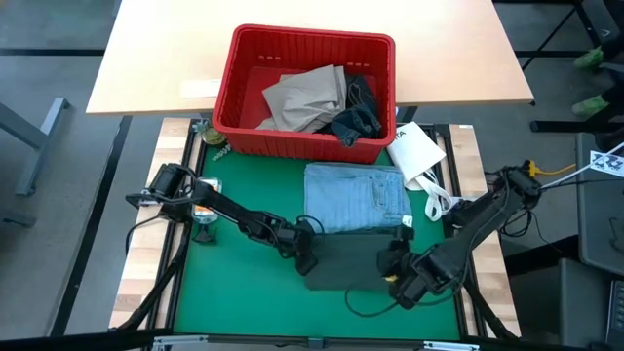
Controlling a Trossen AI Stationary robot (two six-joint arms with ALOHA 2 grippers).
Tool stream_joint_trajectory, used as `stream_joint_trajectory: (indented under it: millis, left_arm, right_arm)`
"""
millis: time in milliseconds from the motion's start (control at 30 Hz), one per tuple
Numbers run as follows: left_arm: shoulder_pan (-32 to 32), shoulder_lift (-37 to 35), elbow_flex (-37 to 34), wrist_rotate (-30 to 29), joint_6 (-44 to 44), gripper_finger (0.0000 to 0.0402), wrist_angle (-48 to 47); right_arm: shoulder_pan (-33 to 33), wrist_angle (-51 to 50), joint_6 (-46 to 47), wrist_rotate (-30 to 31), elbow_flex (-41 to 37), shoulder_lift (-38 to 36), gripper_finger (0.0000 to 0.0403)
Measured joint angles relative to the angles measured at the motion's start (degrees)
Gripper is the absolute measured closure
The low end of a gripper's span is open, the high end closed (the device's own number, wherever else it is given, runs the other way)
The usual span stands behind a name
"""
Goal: Fold Laundry from Bin
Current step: Stack the folded green polo shirt on top of the folded blue pants
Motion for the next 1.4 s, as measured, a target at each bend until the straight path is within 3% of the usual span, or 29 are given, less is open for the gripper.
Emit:
stream_joint_trajectory:
  millis: [233, 567, 800, 1167, 1400]
  left_arm:
    - [2.93, -4.50, -0.33, 1.23, 4.44, 0.0392, -10.51]
    - [3.81, -8.92, -0.33, 0.83, 6.04, 0.0389, -29.92]
    - [2.15, -9.11, -0.33, 0.34, 7.17, 0.0394, -30.51]
    - [-0.19, -9.13, -0.33, -0.01, 7.13, 0.0392, -30.31]
    - [-0.65, -9.13, -0.31, -0.23, 6.71, 0.0388, -30.13]
  right_arm:
    - [2.64, -7.83, 5.84, -1.32, 0.01, -2.05, 0.0236]
    - [4.15, -4.72, 6.48, -1.98, -0.09, -1.73, 0.0236]
    - [3.79, -2.90, 6.83, -2.06, -0.09, -1.73, 0.0227]
    - [-0.02, -1.71, 11.40, -3.18, -0.11, 0.02, 0.0122]
    - [0.13, 1.56, 15.66, -6.07, -0.13, 4.72, 0.0107]
